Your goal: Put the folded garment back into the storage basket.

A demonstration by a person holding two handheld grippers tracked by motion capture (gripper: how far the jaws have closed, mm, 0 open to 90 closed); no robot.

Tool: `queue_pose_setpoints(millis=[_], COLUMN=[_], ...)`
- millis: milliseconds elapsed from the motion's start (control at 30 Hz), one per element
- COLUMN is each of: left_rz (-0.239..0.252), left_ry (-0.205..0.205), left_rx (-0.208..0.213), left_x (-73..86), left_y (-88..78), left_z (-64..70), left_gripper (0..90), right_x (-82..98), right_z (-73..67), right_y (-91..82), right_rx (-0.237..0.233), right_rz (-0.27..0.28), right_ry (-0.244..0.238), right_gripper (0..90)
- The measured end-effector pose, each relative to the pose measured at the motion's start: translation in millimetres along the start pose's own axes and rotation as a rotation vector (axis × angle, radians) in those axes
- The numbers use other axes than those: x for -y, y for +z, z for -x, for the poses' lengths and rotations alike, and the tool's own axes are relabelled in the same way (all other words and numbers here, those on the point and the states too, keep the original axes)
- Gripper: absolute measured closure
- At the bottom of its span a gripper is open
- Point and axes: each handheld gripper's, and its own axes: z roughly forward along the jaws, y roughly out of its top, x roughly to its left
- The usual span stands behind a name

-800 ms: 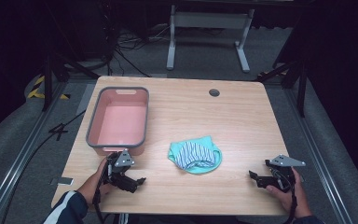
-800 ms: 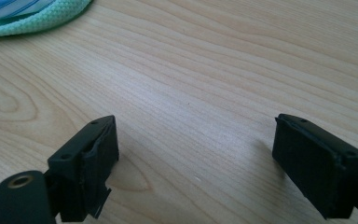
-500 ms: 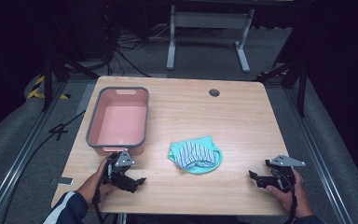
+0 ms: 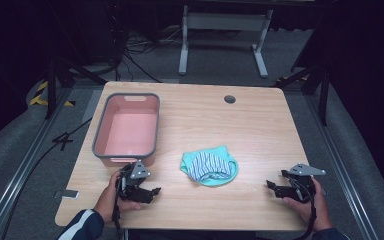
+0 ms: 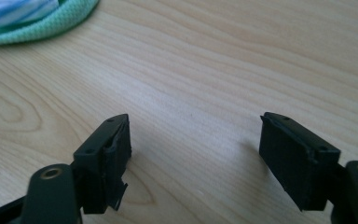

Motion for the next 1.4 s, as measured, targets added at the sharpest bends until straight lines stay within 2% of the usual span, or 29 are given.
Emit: queue_pose_setpoints(millis=[33,100,167,267,333,433,467,533,667,800,900,1033,1100,1167,1200,1300,1367,1400], left_rz=[0.005,0.025,0.041,0.047,0.030,0.037,0.044,0.060,0.076,0.092,0.102,0.092,0.097,0.094,0.095,0.089,0.084,0.090], left_ry=[0.003,0.020,0.014,0.026,0.028,0.008,0.017,0.018,0.040,0.032,0.051,0.048,0.033,0.038,0.024,0.005,0.006,-0.003], left_rx=[0.008,-0.011,0.003,-0.003,-0.027,-0.009,-0.017,-0.001,-0.015,-0.003,-0.014,-0.008,0.002,-0.001,0.005,0.020,0.024,0.042], left_x=[-2.3,-9.7,-18.3,-30.6,-39.8,-52.4,-56.2,-62.3,-72.7,-81.3,-87.6,-89.8,-90.5,-90.9,-90.8,-89.9,-89.1,-88.5], left_y=[0.3,2.8,6.1,12.4,18.7,27.2,28.5,30.8,35.8,41.7,48.0,54.3,57.9,58.6,60.6,64.9,67.2,68.0], left_z=[1.3,3.9,6.6,11.4,14.5,17.4,18.8,20.5,23.9,24.0,27.0,27.3,25.1,23.8,22.3,19.9,18.8,18.3], left_gripper=[16.5,21.6,21.0,24.5,27.3,28.4,28.8,28.9,29.2,29.8,29.9,30.6,30.6,30.7,30.7,30.6,30.3,30.3], right_x=[-2.3,-6.5,-15.6,-29.9,-40.8,-58.3,-63.4,-72.9,-87.8,-94.9,-100.0,-101.6,-103.1,-104.4,-105.5,-106.5,-106.2,-105.7], right_z=[0.2,-0.5,-2.8,-10.9,-17.9,-31.2,-35.3,-41.7,-52.8,-59.4,-65.2,-68.6,-71.0,-72.1,-72.9,-74.2,-73.5,-72.9], right_y=[-0.9,-2.4,-3.5,-4.0,-2.3,4.8,7.5,13.7,28.4,39.4,53.7,62.9,67.5,70.5,73.0,76.6,79.9,81.6], right_rx=[-0.012,-0.026,-0.039,-0.057,-0.067,-0.085,-0.090,-0.100,-0.125,-0.140,-0.147,-0.154,-0.167,-0.174,-0.182,-0.182,-0.178,-0.176], right_rz=[0.007,0.021,0.033,0.056,0.066,0.065,0.067,0.073,0.077,0.063,0.049,0.029,0.028,0.021,0.021,0.015,0.007,0.001], right_ry=[0.002,0.005,-0.019,-0.045,-0.072,-0.110,-0.124,-0.135,-0.165,-0.183,-0.209,-0.225,-0.230,-0.236,-0.231,-0.234,-0.229,-0.223], right_gripper=[28.5,32.3,35.4,37.4,38.9,40.8,41.4,42.3,44.0,44.5,47.1,48.9,49.4,49.5,49.2,48.4,47.5,47.4])
